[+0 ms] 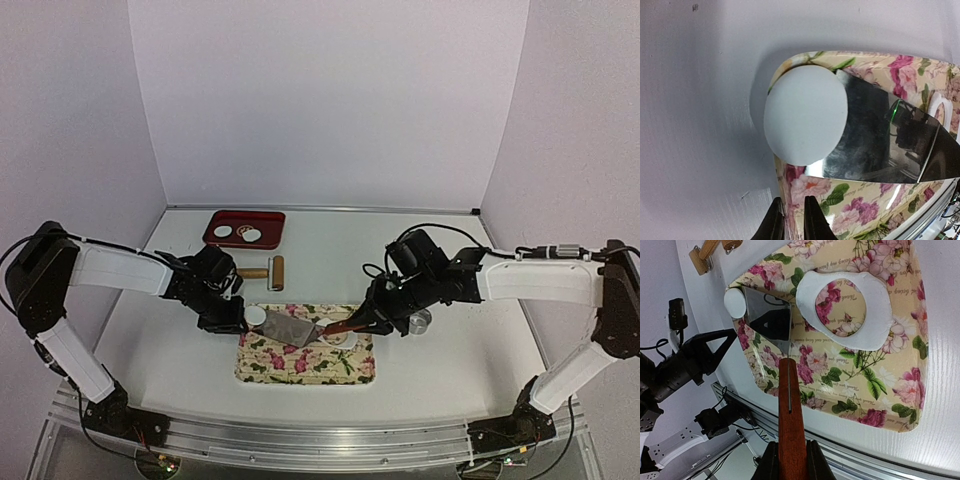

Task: Roll out the dumpling wrappers from the dough

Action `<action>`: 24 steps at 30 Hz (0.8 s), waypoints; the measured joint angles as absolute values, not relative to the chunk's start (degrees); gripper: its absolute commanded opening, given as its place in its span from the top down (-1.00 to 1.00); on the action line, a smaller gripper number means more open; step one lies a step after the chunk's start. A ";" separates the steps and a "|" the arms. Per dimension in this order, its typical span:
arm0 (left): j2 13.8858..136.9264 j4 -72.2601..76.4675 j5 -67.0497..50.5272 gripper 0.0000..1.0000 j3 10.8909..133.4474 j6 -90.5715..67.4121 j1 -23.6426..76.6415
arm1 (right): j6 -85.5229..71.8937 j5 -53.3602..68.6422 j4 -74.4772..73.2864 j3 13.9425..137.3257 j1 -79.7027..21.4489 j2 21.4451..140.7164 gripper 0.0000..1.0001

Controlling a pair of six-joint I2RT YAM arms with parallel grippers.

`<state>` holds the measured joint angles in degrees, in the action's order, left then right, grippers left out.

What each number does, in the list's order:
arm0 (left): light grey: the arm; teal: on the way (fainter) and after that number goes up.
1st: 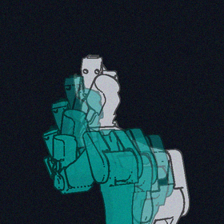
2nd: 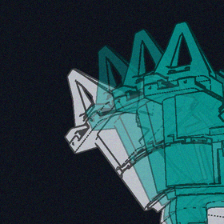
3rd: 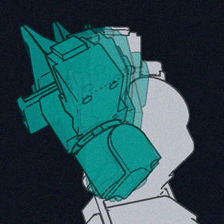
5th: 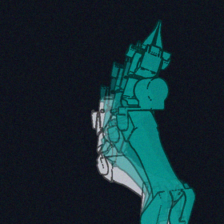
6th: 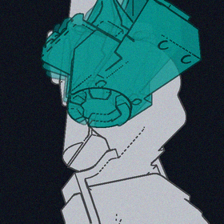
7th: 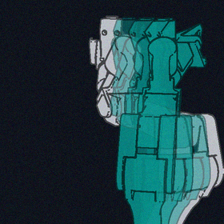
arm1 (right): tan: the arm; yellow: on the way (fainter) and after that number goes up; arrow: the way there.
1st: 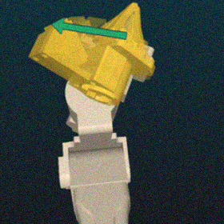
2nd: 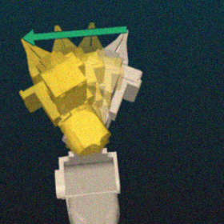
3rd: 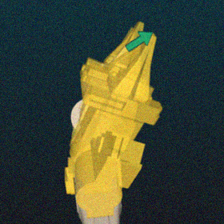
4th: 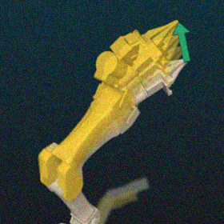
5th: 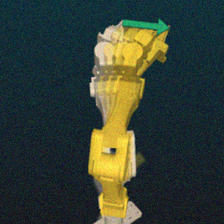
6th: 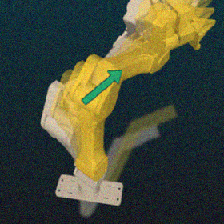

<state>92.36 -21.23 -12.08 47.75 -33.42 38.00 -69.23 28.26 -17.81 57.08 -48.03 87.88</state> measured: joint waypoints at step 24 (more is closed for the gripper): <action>93.33 -22.91 -20.19 -0.04 56.89 -33.08 32.84 | -66.02 27.75 -5.38 48.48 -46.63 85.38 1.00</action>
<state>93.33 -22.91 -20.19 56.89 -33.08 32.84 -66.02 27.75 -5.38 48.48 -46.63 85.38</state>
